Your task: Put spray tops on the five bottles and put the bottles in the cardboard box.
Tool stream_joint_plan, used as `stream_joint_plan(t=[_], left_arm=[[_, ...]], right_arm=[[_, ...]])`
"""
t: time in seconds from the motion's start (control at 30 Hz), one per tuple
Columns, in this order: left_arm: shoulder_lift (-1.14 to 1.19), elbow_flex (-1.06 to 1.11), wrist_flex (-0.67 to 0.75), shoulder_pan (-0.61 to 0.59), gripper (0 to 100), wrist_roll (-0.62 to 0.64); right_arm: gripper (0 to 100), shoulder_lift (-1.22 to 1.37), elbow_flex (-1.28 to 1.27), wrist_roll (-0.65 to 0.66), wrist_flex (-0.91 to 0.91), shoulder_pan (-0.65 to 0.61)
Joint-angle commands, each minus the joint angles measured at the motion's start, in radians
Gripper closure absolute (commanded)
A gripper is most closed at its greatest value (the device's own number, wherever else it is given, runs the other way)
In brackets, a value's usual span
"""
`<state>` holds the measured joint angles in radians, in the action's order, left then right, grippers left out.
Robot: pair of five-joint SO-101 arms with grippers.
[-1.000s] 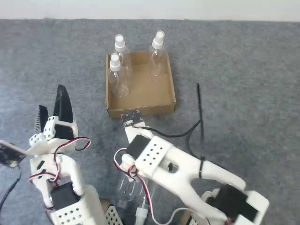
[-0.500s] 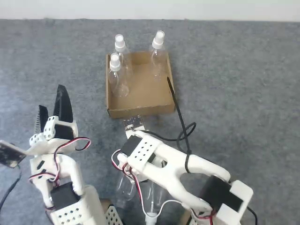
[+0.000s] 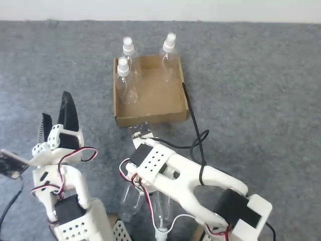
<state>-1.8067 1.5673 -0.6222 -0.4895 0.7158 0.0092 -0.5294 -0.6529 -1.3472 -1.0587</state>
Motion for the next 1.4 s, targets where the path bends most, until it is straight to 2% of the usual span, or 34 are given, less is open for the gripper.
stream_joint_plan(t=[0.0,0.2,0.63,1.0,1.1,1.2,1.37], left_arm=[[-0.014,-0.013,0.028,0.002,70,-0.017],[-0.014,-0.013,0.028,0.002,70,-0.017],[-0.014,-0.013,0.028,0.002,70,-0.017],[-0.014,-0.012,0.028,0.003,70,-0.017],[-0.014,-0.012,0.028,0.003,70,-0.017],[-0.014,-0.012,0.028,0.003,70,-0.018],[-0.014,-0.002,0.031,0.000,70,-0.018]], right_arm=[[99.3,-0.070,0.005,0.025,-0.019,0.002],[99.3,-0.303,0.005,0.021,-0.081,0.136],[99.3,-0.723,-0.002,0.021,-0.021,0.478],[99.3,-0.940,-0.011,0.023,0.076,0.521],[99.3,-0.993,-0.086,0.035,0.160,0.521],[99.3,-1.075,-0.229,0.109,0.305,0.533],[99.3,-1.290,-0.523,0.190,0.624,0.642]])
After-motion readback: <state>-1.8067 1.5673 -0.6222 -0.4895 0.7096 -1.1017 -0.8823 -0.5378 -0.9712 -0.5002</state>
